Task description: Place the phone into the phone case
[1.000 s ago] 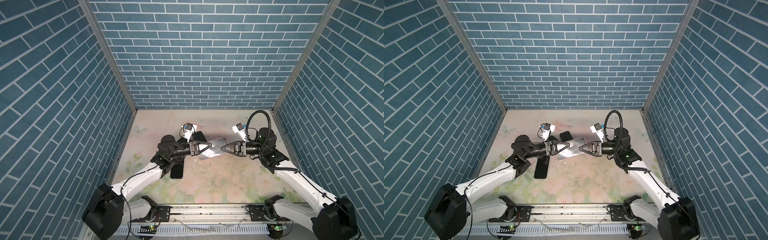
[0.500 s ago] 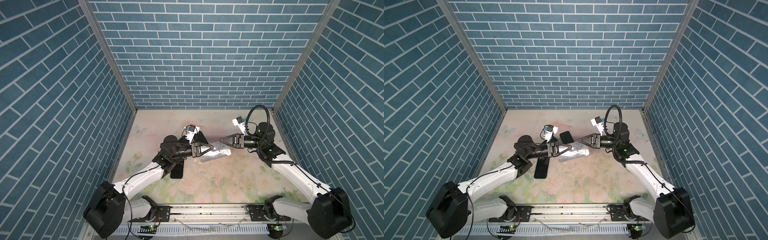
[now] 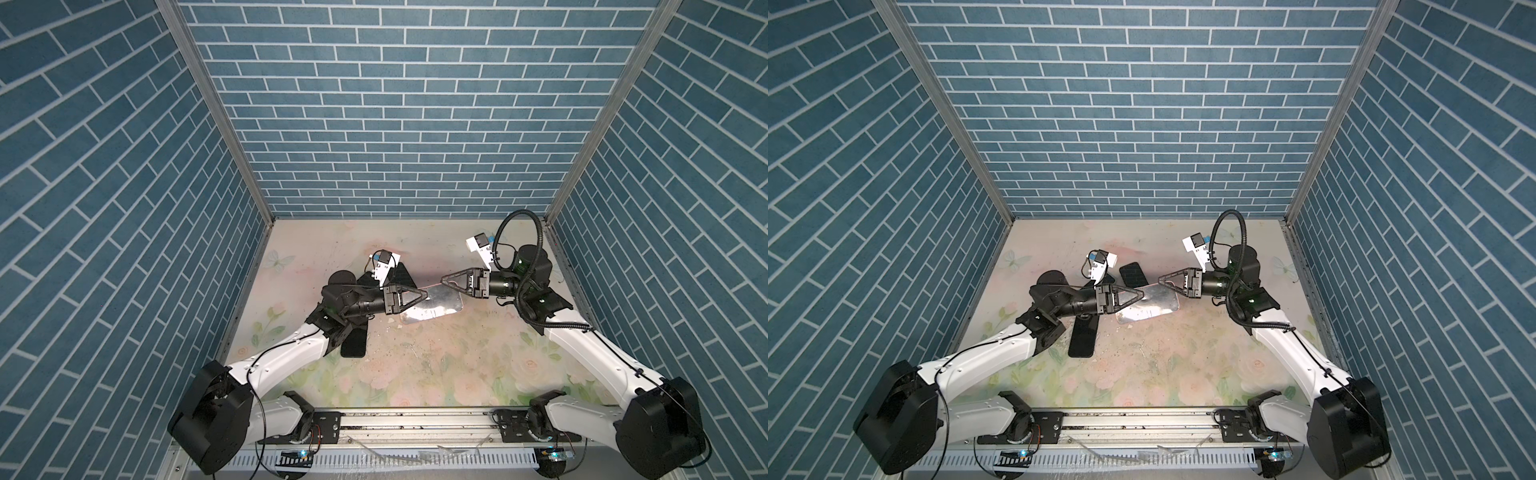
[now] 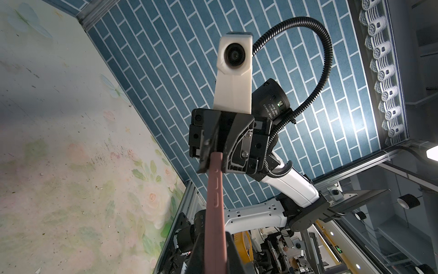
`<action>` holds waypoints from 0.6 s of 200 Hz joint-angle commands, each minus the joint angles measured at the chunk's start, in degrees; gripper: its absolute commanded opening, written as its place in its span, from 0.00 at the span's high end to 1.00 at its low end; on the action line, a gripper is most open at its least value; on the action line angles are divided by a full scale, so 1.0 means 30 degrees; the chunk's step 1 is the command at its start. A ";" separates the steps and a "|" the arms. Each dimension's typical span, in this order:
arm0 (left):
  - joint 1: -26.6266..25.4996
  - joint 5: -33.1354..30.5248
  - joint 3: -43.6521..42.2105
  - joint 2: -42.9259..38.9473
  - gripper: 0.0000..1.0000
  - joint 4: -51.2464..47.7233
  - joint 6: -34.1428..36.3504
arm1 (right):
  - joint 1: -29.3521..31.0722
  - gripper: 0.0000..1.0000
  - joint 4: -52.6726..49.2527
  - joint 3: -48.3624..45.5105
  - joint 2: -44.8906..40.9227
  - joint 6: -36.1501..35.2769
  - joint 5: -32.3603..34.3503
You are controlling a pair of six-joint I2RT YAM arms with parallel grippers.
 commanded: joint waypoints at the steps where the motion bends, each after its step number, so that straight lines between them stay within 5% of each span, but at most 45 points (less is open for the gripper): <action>1: -0.0117 -0.0235 0.0507 0.0017 1.00 -0.0073 0.0442 | -0.0017 0.71 -0.2683 0.0913 -0.0725 -0.2421 0.1138; 54: -0.0117 -0.0238 0.0753 -0.0375 1.00 -0.1569 0.1419 | -0.1178 0.47 -0.7295 0.1185 -0.3589 -0.4116 0.2505; 120: -0.0117 0.0014 0.1270 -0.0539 1.00 -0.1995 0.1498 | -0.1366 0.44 -0.9676 -0.0295 -0.3143 -0.5030 0.1744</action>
